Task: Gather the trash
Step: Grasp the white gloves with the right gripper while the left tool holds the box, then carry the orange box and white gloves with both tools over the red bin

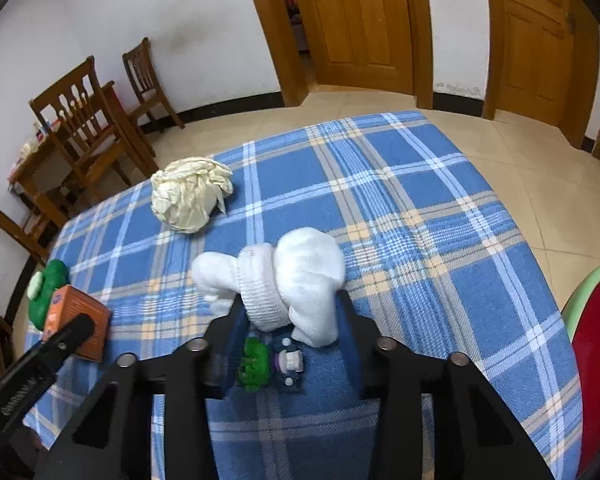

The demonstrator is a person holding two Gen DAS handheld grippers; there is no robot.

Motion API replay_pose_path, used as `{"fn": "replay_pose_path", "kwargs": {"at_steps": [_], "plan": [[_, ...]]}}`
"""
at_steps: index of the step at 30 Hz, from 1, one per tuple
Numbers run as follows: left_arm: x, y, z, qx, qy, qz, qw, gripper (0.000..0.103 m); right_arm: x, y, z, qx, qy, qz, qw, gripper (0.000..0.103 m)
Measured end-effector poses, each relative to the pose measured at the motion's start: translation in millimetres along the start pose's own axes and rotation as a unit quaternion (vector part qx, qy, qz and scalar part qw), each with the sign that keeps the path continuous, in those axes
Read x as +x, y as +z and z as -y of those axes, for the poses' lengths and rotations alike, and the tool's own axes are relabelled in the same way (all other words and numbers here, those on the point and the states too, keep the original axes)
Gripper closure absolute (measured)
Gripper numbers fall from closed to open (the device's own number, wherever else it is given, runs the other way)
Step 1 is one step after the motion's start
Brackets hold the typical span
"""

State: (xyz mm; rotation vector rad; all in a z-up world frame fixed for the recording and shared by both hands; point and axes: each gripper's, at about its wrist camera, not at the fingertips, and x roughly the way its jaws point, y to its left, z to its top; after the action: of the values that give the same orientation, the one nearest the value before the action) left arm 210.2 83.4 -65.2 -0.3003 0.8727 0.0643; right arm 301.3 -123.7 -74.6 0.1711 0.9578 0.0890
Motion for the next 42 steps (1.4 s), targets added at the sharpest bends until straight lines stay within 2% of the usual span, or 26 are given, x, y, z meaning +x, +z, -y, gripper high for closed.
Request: {"fn": "replay_pose_path", "kwargs": {"at_steps": [2, 5, 8, 17, 25, 42], "plan": [[0, 0, 0, 0.0, 0.0, 0.0, 1.0, 0.056, -1, -1, 0, 0.003, 0.003, 0.0, 1.0, 0.073], [0, 0, 0, 0.0, 0.0, -0.001, 1.0, 0.056, -3, -2, 0, 0.002, 0.007, 0.001, 1.0, 0.08], [0, 0, 0, 0.0, 0.0, -0.001, 1.0, 0.056, -10, -3, 2, 0.005, 0.01, 0.008, 1.0, 0.082], [0, -1, 4, 0.007, -0.001, 0.0, 1.0, 0.056, -52, -6, 10, 0.013, 0.028, 0.051, 0.998, 0.083], [-7, -1, 11, 0.013, -0.013, 0.002, 0.9998, 0.056, -90, -13, 27, 0.025, 0.025, 0.076, 0.997, 0.083], [-40, -9, 46, 0.038, -0.041, 0.011, 0.9984, 0.056, -144, -50, 95, 0.085, -0.022, 0.098, 0.991, 0.083]]}}
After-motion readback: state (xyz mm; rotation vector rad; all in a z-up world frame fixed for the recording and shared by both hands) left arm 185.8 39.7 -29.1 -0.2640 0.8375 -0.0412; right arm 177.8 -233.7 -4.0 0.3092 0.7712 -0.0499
